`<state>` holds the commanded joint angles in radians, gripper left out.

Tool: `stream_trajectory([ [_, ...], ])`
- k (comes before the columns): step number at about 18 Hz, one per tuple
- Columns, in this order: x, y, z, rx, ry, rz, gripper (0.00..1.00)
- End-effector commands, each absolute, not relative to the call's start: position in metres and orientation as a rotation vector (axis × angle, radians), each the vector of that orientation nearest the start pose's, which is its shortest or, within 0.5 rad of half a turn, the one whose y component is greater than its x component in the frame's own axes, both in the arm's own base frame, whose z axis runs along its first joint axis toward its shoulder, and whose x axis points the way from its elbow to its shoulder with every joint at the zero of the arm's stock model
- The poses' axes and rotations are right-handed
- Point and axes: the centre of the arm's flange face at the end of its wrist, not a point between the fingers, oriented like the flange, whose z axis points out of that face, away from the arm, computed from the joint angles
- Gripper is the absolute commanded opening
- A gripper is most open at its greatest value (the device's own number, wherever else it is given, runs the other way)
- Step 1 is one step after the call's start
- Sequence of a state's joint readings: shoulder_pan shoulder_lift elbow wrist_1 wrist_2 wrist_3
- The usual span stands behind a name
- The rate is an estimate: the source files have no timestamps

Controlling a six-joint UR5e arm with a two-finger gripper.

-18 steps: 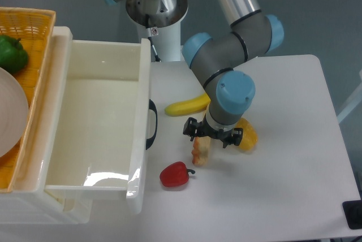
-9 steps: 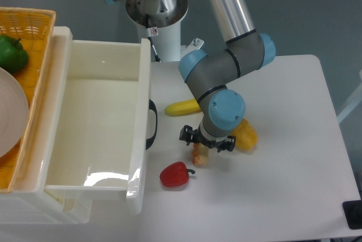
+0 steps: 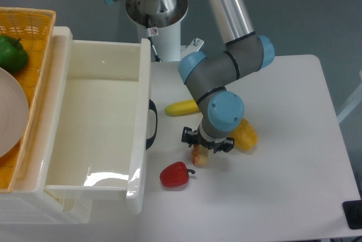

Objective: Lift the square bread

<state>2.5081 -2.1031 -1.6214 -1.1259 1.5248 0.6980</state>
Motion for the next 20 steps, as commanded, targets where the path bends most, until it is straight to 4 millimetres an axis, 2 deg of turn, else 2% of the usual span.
stream_trajectory([
  [5,-0.426,0.484,0.202,-3.169,-0.386,-0.206,0.39],
  [11,-0.430,0.487,0.213,-3.156,-0.381,-0.184,0.39],
  [18,-0.445,0.495,0.270,-3.085,-0.333,-0.076,0.39],
  [20,-0.443,0.493,0.294,-3.056,-0.297,-0.037,0.39],
])
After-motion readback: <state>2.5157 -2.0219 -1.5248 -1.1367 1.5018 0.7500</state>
